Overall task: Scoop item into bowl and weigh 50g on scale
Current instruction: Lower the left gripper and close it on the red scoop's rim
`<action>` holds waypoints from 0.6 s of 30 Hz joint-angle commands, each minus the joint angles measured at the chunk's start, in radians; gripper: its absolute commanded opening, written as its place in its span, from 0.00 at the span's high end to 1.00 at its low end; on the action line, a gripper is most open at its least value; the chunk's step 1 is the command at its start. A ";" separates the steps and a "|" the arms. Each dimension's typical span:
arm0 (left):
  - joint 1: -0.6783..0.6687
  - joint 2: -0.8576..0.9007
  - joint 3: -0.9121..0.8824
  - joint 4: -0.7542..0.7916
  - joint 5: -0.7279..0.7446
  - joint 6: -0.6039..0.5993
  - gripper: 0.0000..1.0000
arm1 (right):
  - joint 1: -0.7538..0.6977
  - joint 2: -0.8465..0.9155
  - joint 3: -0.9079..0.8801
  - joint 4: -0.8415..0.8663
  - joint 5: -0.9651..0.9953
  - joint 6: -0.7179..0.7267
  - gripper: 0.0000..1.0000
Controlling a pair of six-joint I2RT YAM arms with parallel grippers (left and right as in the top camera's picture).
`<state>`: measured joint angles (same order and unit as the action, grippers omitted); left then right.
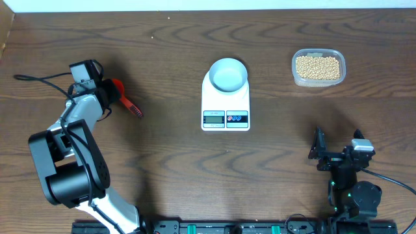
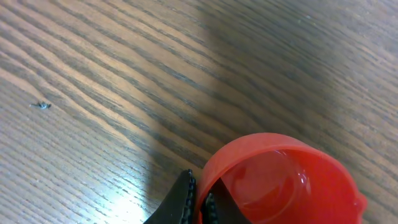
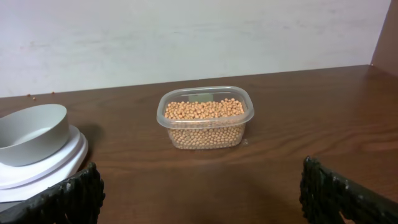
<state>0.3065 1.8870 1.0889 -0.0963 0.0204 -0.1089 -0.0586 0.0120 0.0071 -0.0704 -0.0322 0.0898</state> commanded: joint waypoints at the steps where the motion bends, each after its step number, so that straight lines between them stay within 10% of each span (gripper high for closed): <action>1: 0.003 0.007 0.016 0.001 0.060 0.103 0.92 | 0.008 -0.005 -0.002 -0.005 0.004 -0.010 0.01; 12: 0.002 0.007 0.017 0.001 0.129 0.119 0.92 | 0.008 -0.005 -0.002 -0.005 0.004 -0.010 0.01; 18: 0.002 0.007 0.017 0.002 0.129 0.085 0.62 | 0.008 -0.005 -0.002 -0.005 0.004 -0.010 0.01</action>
<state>0.3065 1.8870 1.0889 -0.0963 0.1390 -0.0105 -0.0586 0.0120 0.0071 -0.0704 -0.0319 0.0898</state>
